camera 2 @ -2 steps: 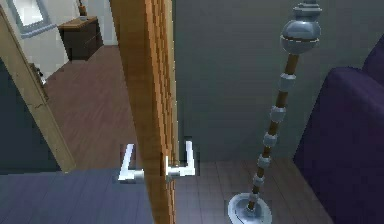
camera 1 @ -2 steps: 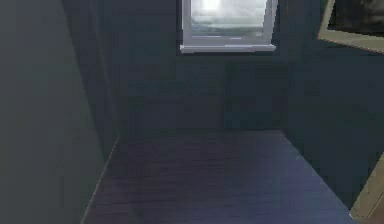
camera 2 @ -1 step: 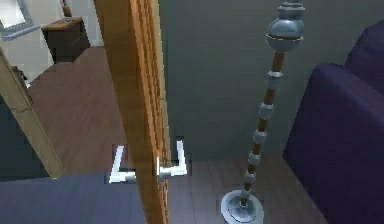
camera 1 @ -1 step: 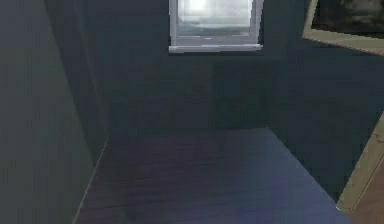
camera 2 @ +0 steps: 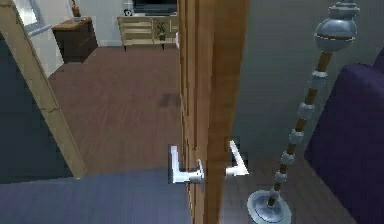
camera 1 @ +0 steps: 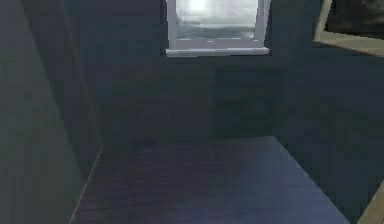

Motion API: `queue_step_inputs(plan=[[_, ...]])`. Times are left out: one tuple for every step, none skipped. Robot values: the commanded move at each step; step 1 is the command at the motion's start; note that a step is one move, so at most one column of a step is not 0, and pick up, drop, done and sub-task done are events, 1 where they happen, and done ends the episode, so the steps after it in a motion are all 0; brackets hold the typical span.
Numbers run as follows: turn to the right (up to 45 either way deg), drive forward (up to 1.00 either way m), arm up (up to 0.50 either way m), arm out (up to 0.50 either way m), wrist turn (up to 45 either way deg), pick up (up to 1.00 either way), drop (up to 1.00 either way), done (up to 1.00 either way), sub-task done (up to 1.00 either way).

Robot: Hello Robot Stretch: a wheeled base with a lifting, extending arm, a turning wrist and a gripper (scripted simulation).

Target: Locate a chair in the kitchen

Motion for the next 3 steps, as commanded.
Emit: queue_step_inputs(plan=[[33.0, 0.0, 0.0, 0.0, 0.0, 0.0, 0.0, 0.0, 0.0], [0.0, 0.45, 0.0, 0.0, 0.0, 0.0, 0.0, 0.0, 0.0], [45.0, 0.0, 0.0, 0.0, 0.0, 0.0, 0.0, 0.0, 0.0]])
